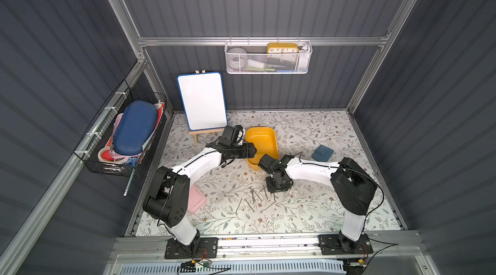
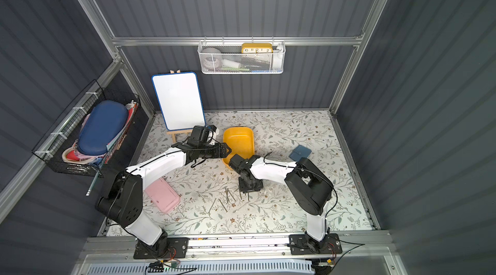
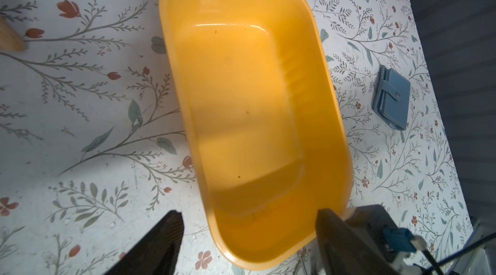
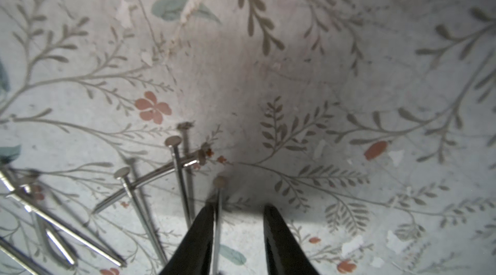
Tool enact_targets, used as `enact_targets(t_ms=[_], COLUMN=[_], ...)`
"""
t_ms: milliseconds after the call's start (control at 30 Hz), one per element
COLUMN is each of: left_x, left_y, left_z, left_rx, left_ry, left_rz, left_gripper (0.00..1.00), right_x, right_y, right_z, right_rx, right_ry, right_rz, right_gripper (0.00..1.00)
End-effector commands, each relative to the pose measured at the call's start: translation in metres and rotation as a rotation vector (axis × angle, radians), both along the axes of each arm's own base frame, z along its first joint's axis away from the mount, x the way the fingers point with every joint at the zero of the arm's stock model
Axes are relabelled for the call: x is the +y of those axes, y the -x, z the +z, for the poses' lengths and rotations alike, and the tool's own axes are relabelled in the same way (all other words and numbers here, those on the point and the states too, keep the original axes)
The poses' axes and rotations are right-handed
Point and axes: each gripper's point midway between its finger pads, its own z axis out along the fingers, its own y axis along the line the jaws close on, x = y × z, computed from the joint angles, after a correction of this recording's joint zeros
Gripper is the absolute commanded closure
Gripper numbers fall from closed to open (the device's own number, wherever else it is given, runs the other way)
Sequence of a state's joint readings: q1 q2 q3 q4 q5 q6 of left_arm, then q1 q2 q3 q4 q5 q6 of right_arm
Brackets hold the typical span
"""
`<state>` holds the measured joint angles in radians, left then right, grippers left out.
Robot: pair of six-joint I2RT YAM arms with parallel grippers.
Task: Put the nails on the desktop into the storage box
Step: Pick up the nail from the center of the board.
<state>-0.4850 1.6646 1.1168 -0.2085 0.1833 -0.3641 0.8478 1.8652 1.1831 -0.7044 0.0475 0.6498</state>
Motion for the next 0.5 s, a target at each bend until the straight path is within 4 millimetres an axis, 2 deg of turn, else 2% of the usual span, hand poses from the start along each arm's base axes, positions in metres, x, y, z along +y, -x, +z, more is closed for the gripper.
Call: enact_targets(t_ms=[0,100,367,467], left_x=[-0.004,-0.005,-0.002,-0.002], left_y=[0.000,0.001,0.004,0.005], left_z=[-0.003,-0.004,-0.011,-0.013], left_rx=[-0.016,-0.016,-0.007,-0.002], left_ry=[0.003,0.003,-0.005,-0.006], left_rz=[-0.029,-0.030,-0.028,-0.029], left_gripper=[0.18,0.18,0.18,0.18], right_x=[-0.009,-0.011,-0.017,-0.018], right_y=[0.001,0.001,0.008,0.007], right_z=[-0.008,-0.016,-0.031,-0.032], right_rx=[0.009,0.027,0.061,0.067], right_ry=[0.047,0.055,0.076,0.071], right_rz=[-0.009,-0.012,-0.020,-0.026], right_gripper=[0.66,0.71,0.94,0.97])
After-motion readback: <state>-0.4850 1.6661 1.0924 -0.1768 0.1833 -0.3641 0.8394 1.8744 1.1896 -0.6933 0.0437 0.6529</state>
